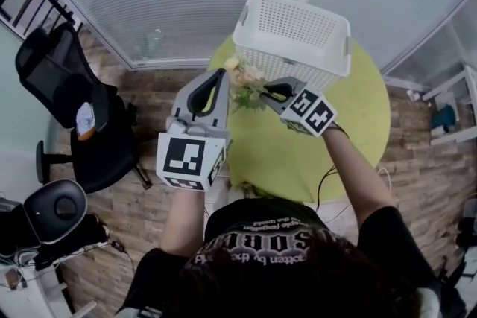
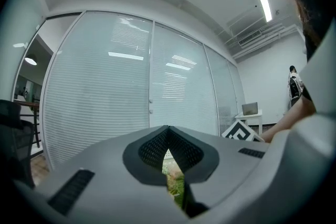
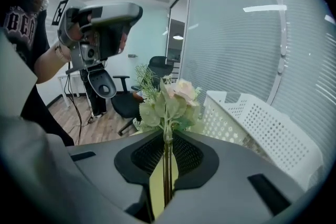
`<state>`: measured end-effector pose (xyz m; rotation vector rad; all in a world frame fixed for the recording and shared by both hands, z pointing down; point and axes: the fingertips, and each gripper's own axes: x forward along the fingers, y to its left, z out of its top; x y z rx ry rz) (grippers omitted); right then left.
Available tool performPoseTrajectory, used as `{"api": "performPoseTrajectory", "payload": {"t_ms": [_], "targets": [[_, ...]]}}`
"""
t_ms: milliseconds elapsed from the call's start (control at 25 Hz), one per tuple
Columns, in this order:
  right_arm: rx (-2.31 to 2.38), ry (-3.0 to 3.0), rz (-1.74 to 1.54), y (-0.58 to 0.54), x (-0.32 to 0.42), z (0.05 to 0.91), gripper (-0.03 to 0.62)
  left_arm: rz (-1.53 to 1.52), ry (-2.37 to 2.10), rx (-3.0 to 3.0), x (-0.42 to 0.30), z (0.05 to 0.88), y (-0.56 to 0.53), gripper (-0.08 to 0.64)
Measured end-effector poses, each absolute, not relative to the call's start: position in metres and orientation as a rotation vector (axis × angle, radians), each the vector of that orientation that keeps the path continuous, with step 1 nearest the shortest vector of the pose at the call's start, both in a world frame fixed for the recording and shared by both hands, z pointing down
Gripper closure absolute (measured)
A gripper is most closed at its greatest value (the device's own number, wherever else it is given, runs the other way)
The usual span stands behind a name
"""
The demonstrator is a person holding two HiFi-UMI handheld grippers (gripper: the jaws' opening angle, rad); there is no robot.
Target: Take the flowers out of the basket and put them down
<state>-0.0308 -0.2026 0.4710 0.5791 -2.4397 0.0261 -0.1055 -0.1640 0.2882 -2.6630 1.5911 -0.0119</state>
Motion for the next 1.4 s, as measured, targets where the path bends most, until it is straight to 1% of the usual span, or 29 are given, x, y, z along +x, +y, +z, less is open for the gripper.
{"api": "performPoseTrajectory", "payload": {"t_ms": [440, 720, 840, 1040, 1160, 1400], "targets": [[0.552, -2.383, 0.16, -0.189, -0.028, 0.554, 0.528, -0.038, 1.594, -2.681, -0.107, 0.296, -0.158, 0.558], [0.505, -2.328, 0.212, -0.178, -0.026, 0.588, 0.508, -0.034, 1.618, -2.67, -0.112, 0.297, -0.161, 0.558], [0.503, -2.334, 0.242, -0.177, -0.025, 0.59, 0.487, -0.039, 1.62, -2.691, -0.111, 0.3, -0.161, 0.558], [0.465, -2.328, 0.263, -0.172, -0.024, 0.59, 0.422, -0.068, 1.611, -2.714, -0.108, 0.299, -0.161, 0.558], [0.451, -2.321, 0.254, -0.169, -0.022, 0.59, 0.39, -0.034, 1.579, -2.713, -0.104, 0.297, -0.161, 0.558], [0.454, -2.352, 0.293, -0.165, -0.012, 0.568, 0.38, -0.03, 1.549, -2.73, -0.096, 0.298, -0.163, 0.558]]}}
